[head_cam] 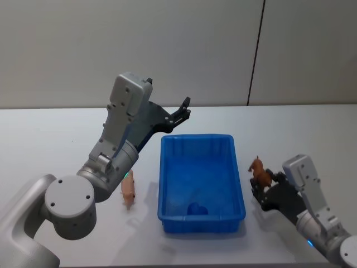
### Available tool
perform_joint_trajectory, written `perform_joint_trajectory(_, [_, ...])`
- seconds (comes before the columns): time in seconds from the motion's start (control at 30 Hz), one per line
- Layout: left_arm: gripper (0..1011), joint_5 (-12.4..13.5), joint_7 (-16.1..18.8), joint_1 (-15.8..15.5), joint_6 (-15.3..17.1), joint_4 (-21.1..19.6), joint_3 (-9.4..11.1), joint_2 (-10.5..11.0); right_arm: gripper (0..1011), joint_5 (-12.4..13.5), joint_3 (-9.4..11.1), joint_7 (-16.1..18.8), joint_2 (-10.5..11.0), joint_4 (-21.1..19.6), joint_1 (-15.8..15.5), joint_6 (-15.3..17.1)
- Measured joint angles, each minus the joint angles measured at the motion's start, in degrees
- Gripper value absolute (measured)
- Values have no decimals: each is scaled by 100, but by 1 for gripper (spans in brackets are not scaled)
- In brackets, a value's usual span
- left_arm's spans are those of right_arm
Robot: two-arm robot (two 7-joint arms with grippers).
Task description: Pick up the two dolls from the table and place them into the box.
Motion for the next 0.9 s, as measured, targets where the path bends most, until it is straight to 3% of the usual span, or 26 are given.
perform_joint_trajectory(0.37, [1001, 0, 0, 0, 0, 0, 0, 0, 441, 143, -52, 295, -21, -684, -42, -278])
perform_joint_trajectory(0.67, [1001, 0, 0, 0, 0, 0, 0, 0, 446, 186, -185, 682, -226, -793, 156, -471])
perform_joint_trajectory(0.83, [1001, 0, 0, 0, 0, 0, 0, 0, 564, 167, -265, 847, -377, -623, 326, -520])
perform_joint_trajectory(0.9, [1001, 0, 0, 0, 0, 0, 0, 0, 663, 151, -283, 867, -415, -559, 371, -521])
